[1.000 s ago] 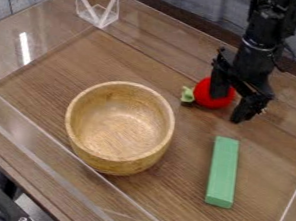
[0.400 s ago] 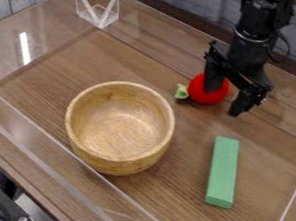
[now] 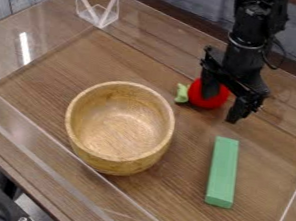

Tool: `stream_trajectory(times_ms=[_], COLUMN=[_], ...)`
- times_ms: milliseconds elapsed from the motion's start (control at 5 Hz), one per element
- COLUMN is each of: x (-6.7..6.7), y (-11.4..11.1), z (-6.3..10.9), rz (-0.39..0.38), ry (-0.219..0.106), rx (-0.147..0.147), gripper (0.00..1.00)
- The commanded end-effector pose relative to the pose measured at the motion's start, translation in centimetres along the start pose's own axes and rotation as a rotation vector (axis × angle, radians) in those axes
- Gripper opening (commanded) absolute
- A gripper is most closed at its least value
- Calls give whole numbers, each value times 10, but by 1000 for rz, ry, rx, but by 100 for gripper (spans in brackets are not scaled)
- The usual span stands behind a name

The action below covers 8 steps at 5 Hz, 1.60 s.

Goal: Move the red fruit to the left

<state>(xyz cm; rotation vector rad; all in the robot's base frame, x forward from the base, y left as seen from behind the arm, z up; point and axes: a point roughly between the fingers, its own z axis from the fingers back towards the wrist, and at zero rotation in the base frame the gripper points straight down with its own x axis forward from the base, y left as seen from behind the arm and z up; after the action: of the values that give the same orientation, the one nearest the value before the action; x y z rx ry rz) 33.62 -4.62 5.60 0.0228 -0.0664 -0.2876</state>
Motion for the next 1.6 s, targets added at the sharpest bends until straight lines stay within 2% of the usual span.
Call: stream_trajectory(times_ms=[0, 200, 400, 600, 800, 1200, 1400], x=[9, 12, 19, 33, 41, 25, 23], y=[-2, -16, -19, -3, 10, 22, 32], z=[27, 24, 19, 16, 14, 7, 8], rz=[-43, -93, -130, -129, -115, -73, -83], ry=[-92, -98, -100, -98, -92, -78, -76], rx=[7, 0, 3, 16, 21, 15, 15], gripper=[100, 100, 100, 100, 100, 100, 0])
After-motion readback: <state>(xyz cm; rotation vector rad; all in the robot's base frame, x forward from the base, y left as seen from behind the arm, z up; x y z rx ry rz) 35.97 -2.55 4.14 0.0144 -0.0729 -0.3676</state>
